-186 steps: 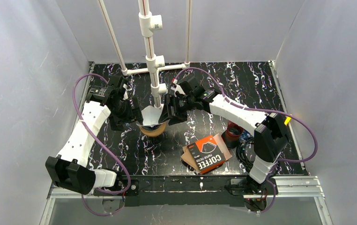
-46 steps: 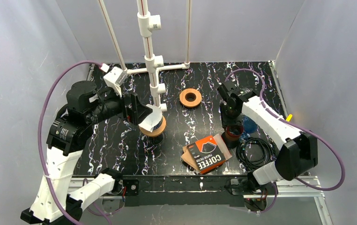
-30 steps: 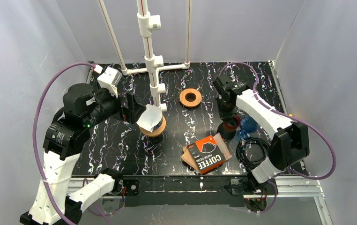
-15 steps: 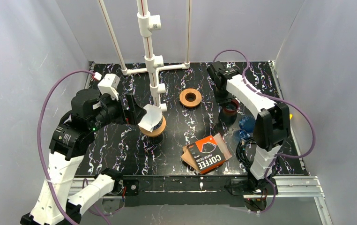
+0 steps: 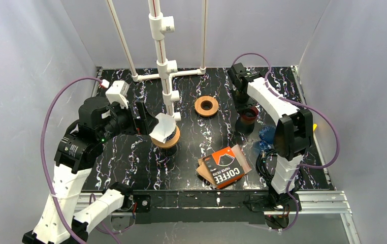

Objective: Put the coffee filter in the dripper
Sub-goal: Move the coffee server to the center of the board.

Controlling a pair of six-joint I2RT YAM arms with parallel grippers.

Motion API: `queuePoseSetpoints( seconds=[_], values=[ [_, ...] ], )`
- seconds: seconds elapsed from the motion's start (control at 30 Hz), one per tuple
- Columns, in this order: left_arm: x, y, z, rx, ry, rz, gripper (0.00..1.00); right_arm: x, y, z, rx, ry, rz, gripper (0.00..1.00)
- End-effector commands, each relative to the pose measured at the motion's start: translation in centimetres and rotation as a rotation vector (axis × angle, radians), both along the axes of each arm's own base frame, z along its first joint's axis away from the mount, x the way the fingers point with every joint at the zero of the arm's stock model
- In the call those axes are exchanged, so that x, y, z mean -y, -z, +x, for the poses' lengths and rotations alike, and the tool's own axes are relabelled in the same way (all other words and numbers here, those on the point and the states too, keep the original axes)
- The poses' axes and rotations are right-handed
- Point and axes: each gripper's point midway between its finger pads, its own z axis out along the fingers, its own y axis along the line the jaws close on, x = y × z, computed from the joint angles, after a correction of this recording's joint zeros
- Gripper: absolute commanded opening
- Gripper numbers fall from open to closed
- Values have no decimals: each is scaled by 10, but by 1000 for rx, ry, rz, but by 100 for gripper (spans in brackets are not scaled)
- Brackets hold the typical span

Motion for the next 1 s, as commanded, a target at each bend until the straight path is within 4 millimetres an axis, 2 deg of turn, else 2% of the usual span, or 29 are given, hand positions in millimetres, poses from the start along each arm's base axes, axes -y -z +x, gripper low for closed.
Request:
queuePoseSetpoints(
  seconds=[0.0,0.13,0.37,0.57,0.67,0.8,0.97],
  values=[
    [-2,7,-2,-28,-9,12,98,-18,-25,3,32,-40,105,32],
    [-2,11,-1,-44,-18,10,98,-25,-42,5,76,-51,158,58],
    [-2,26,3,-101,-56,5,98,-32,-68,9,118,-61,207,77],
    [-11,54,2,-227,-161,19,98,-51,-98,21,192,-77,317,88],
    [-15,69,3,-286,-199,41,98,-64,-106,25,206,-95,390,91],
    [-24,83,3,-370,-251,70,98,-79,-104,32,192,-97,449,94],
    [-35,89,8,-446,-298,29,98,-89,-87,40,144,-99,468,95]
  ],
)
